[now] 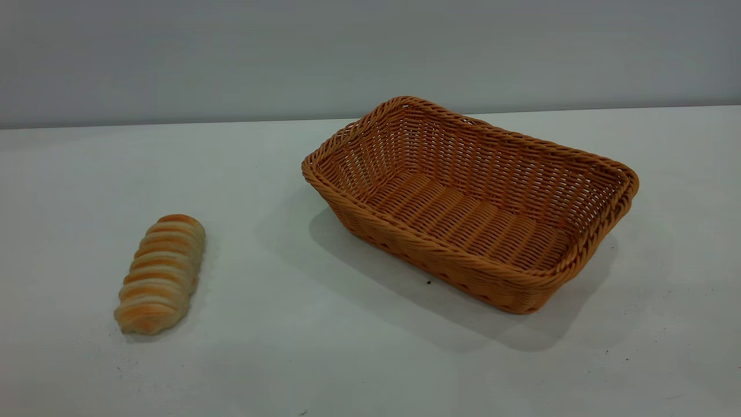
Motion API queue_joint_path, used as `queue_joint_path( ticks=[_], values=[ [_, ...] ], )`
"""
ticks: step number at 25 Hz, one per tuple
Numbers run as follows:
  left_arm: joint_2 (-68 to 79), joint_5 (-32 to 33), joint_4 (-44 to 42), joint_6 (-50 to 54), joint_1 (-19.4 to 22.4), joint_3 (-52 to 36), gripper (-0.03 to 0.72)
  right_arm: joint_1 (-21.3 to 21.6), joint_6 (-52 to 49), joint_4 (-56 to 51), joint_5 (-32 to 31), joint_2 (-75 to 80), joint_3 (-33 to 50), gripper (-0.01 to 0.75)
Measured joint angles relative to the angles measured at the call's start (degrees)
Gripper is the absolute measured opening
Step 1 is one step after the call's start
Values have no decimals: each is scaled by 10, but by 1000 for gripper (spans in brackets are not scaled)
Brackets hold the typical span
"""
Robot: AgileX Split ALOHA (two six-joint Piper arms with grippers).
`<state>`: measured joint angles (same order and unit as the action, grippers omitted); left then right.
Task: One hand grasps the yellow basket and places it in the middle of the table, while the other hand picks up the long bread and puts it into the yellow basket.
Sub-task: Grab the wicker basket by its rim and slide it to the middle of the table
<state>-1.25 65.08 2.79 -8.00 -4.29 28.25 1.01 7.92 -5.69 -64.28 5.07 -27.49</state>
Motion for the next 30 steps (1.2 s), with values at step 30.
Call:
queue_joint_path(
  ticks=[30],
  values=[
    [0,0,0,1,0,0,287,-11,2,8,0,0,0,301]
  ],
)
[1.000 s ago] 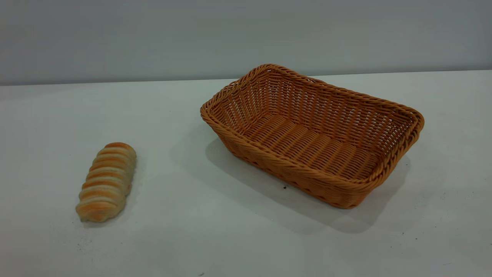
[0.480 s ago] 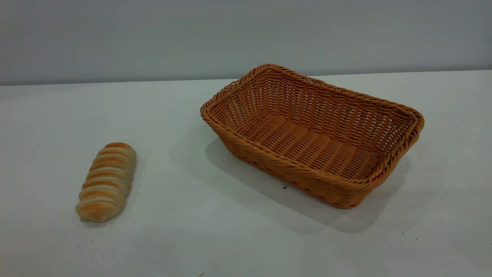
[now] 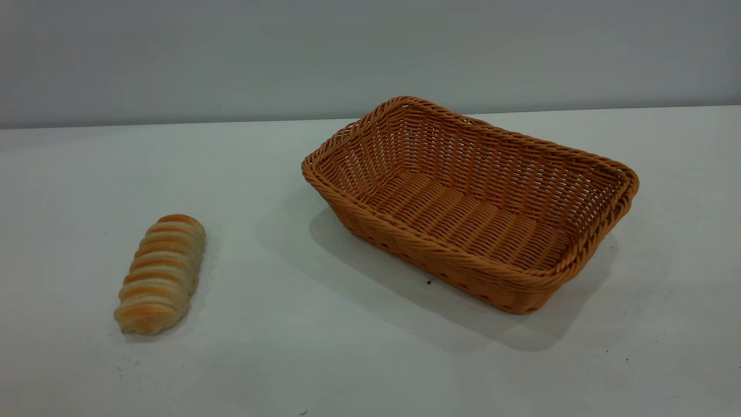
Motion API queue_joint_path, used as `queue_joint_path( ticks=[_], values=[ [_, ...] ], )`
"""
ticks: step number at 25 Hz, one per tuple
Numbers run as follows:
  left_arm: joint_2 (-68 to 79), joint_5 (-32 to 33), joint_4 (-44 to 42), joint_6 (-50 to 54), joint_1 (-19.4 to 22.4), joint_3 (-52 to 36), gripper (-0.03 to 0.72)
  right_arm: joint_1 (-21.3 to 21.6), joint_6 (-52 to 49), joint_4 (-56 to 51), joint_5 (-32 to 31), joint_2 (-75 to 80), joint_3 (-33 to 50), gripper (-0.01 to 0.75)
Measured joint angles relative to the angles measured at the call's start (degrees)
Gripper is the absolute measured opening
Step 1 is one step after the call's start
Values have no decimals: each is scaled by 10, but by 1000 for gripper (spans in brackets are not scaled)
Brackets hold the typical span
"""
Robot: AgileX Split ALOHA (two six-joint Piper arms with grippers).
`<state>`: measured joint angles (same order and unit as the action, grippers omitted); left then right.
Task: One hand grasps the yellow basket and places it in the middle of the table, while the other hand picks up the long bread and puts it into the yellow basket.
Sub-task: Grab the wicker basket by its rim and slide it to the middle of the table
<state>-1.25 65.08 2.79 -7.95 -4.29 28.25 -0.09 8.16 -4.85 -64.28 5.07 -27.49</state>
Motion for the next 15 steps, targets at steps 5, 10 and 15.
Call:
queue_joint_path(
  ticks=[5,10,15],
  values=[
    [0,-5,0,11,0,2,287,0,-7,-11,1,5,0,301],
    [27,-133,52,18,0,8,287,0,-20,-75,73,61,-6,301],
    [162,-227,122,-56,0,8,287,0,-5,-165,160,180,-7,301]
  ],
)
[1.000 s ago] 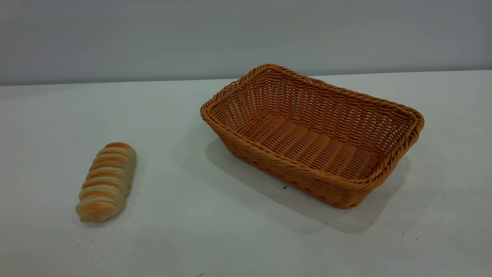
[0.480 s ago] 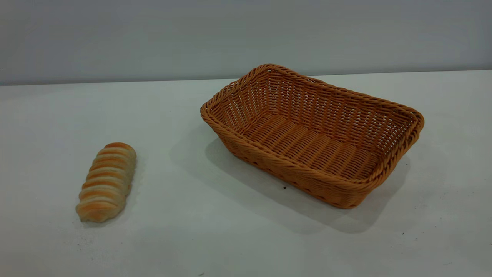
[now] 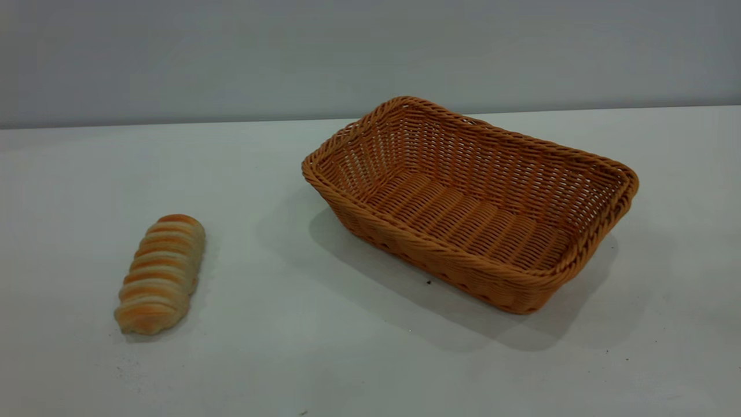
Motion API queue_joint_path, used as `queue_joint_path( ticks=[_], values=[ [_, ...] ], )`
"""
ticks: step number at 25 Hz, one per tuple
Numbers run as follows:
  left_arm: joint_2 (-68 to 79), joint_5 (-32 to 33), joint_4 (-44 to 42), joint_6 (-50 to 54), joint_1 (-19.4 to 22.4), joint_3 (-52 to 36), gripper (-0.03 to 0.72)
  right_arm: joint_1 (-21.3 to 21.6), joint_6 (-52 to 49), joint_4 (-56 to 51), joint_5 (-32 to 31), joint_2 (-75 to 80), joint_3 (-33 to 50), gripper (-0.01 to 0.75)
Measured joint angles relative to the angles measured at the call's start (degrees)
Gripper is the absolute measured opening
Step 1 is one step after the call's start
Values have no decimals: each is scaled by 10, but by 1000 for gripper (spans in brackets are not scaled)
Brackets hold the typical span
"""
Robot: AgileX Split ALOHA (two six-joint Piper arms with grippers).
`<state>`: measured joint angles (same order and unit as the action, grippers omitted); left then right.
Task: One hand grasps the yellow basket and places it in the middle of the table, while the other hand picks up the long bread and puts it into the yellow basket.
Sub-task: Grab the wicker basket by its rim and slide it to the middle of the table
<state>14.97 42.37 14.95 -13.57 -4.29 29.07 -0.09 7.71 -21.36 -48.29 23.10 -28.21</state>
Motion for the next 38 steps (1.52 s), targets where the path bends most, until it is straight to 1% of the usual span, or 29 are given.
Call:
queue_joint_path(
  ticks=[4,7,9,14,16,20,22,25,27,32,35,38],
  values=[
    [111,-58,45,-62,0,28,287,0,52,-57,49,101,0,301],
    [199,-96,55,-102,0,81,287,0,81,-91,91,165,0,301],
    [259,-110,56,-128,0,121,287,0,99,-105,116,207,0,301],
    [422,-122,64,-194,0,211,287,0,118,-137,160,320,0,315],
    [477,-125,65,-206,0,234,287,0,128,-161,179,361,0,342],
    [575,-140,66,-215,0,278,287,0,170,-231,203,438,0,422],
    [615,-142,67,-221,0,299,287,0,205,-271,215,469,0,459],
    [671,-143,67,-236,0,330,287,0,265,-341,233,505,-3,490],
    [698,-146,67,-240,0,349,293,0,312,-396,245,525,-5,496],
    [754,-157,67,-251,0,395,342,0,423,-525,259,580,-5,497],
    [779,-160,67,-253,0,422,359,0,480,-589,263,614,-7,497],
    [800,-162,68,-253,0,442,363,0,520,-624,262,647,-19,497]
  ],
)
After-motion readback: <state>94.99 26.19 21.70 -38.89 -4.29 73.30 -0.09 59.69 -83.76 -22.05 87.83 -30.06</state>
